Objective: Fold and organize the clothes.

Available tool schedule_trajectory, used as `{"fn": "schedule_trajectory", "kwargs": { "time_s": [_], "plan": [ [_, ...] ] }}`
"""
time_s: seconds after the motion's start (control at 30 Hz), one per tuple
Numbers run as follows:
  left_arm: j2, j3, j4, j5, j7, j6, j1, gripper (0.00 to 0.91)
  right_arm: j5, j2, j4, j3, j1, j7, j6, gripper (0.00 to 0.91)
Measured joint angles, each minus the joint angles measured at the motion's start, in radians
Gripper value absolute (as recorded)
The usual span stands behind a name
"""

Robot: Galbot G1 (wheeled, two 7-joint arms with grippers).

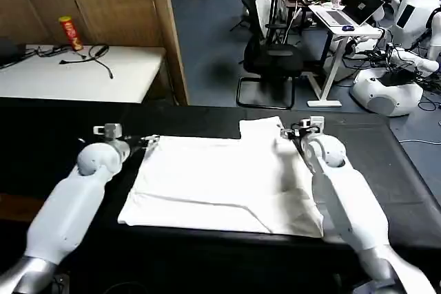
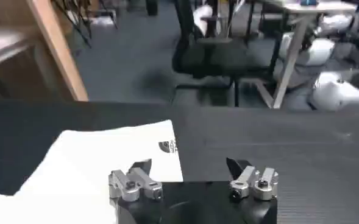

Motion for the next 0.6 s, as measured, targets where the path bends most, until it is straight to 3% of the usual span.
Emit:
{"fn": "schedule_trajectory", "kwargs": {
  "time_s": [0.27, 0.43, 0.5, 0.57, 0.6],
  "plan": [
    [-0.018, 0.006, 0.043, 0.020, 0.030, -0.015, -0.011, 0.878, -0.010, 0.021, -0.035, 0.008, 0.004, -0.003, 0.014, 0.878],
    [-0.039, 0.008, 0.073, 0.042, 0.035, -0.039, -0.029, 0.673, -0.010, 0.027, -0.044, 0.012, 0.005, -0.007, 0.013, 0.878],
    [-0.048, 0.008, 0.083, 0.044, 0.034, -0.041, -0.034, 0.595, -0.010, 0.028, -0.050, 0.016, 0.007, -0.010, 0.014, 0.751],
    [-0.052, 0.008, 0.091, 0.045, 0.035, -0.043, -0.038, 0.488, -0.010, 0.028, -0.055, 0.019, 0.008, -0.014, 0.015, 0.683],
    [-0.054, 0.010, 0.095, 0.045, 0.035, -0.044, -0.039, 0.390, -0.010, 0.028, -0.055, 0.020, 0.008, -0.015, 0.015, 0.653]
  ]
}}
